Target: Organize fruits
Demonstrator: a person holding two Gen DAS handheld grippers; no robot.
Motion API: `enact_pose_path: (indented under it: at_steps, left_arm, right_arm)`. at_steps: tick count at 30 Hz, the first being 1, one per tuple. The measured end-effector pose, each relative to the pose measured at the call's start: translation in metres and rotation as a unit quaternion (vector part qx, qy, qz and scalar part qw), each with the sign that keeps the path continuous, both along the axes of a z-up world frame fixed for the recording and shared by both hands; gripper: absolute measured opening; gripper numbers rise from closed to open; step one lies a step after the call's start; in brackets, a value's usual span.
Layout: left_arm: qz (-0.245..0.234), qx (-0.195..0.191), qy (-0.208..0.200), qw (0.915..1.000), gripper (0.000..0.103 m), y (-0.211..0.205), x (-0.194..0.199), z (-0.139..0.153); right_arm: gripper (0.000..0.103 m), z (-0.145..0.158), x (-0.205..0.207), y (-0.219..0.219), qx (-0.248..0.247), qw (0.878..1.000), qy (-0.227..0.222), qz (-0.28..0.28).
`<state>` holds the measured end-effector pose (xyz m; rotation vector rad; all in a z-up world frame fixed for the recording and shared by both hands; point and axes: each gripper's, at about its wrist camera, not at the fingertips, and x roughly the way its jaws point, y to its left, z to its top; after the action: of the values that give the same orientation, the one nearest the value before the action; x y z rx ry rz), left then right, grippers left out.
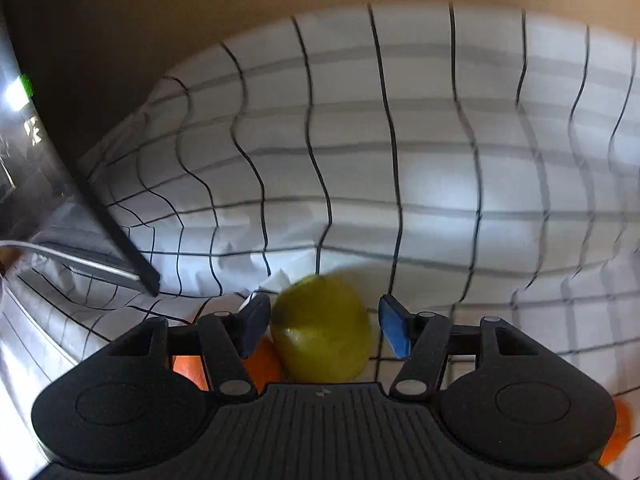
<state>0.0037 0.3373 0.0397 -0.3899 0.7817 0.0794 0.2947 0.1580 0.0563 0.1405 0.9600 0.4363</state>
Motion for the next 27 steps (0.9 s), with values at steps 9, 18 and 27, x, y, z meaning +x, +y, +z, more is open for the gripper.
enact_pose_path:
  at_steps: [9,18,27]
  left_arm:
    - [-0.043,0.001,-0.004,0.9991,0.042,-0.023,0.018,-0.004]
    - [-0.085,-0.003,0.015,0.9963,0.042,-0.053,0.032,-0.023]
    - [-0.136,0.007,0.016,0.9905,0.042,-0.098,0.048,-0.021]
  right_arm:
    - [0.062,-0.016,0.007,-0.025,0.062,0.995,0.072,-0.016]
    - [0.061,-0.010,-0.023,-0.082,0.036,0.996,0.074,-0.034]
    - [0.061,0.014,-0.094,-0.131,-0.003,0.999,0.032,0.001]
